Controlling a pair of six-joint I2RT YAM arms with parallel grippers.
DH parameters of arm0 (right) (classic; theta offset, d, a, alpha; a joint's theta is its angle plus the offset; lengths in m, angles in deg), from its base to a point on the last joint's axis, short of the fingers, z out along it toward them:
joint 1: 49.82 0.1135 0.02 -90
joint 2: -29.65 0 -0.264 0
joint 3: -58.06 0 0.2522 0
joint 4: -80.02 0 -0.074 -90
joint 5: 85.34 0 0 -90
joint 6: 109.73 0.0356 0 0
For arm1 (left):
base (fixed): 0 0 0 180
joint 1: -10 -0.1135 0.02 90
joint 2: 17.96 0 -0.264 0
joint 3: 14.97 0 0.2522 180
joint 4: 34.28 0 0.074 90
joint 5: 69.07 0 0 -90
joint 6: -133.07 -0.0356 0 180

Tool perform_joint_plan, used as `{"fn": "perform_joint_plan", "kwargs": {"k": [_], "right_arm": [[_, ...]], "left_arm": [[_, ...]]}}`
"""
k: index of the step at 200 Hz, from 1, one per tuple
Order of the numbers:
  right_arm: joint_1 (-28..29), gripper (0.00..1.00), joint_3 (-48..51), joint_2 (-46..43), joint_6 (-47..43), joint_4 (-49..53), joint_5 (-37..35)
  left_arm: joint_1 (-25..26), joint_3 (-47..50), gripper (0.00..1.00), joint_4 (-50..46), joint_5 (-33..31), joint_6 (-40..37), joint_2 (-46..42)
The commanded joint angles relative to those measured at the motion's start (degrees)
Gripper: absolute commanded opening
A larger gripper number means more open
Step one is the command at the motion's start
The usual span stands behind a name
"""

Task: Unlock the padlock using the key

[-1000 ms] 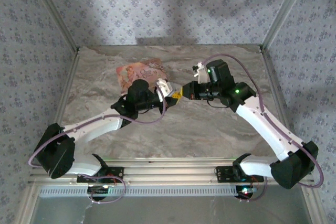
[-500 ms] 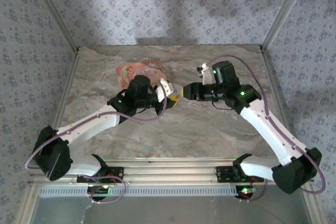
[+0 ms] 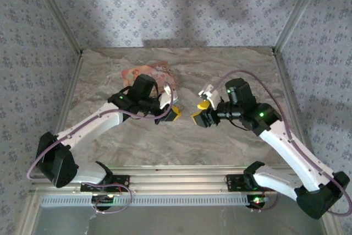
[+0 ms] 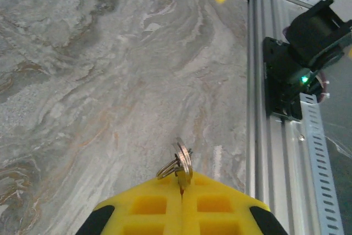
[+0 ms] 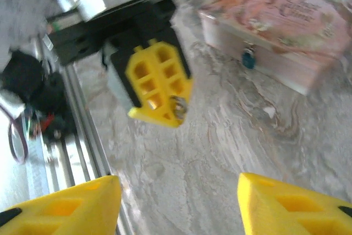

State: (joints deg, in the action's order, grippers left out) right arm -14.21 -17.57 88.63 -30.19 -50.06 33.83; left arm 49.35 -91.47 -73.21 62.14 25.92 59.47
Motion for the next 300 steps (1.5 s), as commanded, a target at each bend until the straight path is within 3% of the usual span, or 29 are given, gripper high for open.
{"fn": "perform_joint_plan", "kwargs": {"k": [1, 47, 132, 300], "right_arm": [[3.1, 0.53, -4.4, 3.9, -12.1, 4.1, -0.9], [4.9, 0.43, -11.7, 12.8, -20.5, 10.1, 3.8], [-0.3, 0.38, -8.9, 11.7, -21.1, 3.7, 16.7], [-1.3, 0.36, -8.1, 16.0, -19.7, 2.6, 19.1]], "left_arm": [[-0.2, -3.0, 0.0, -4.4, 3.4, -2.0, 0.5], [0.1, -4.0, 0.0, -6.4, 4.8, -2.3, 0.8], [0.5, -4.7, 0.0, -8.3, 7.8, -3.3, 0.6], [0.4, -4.7, 0.0, -8.3, 11.4, -3.7, -0.7]]}}
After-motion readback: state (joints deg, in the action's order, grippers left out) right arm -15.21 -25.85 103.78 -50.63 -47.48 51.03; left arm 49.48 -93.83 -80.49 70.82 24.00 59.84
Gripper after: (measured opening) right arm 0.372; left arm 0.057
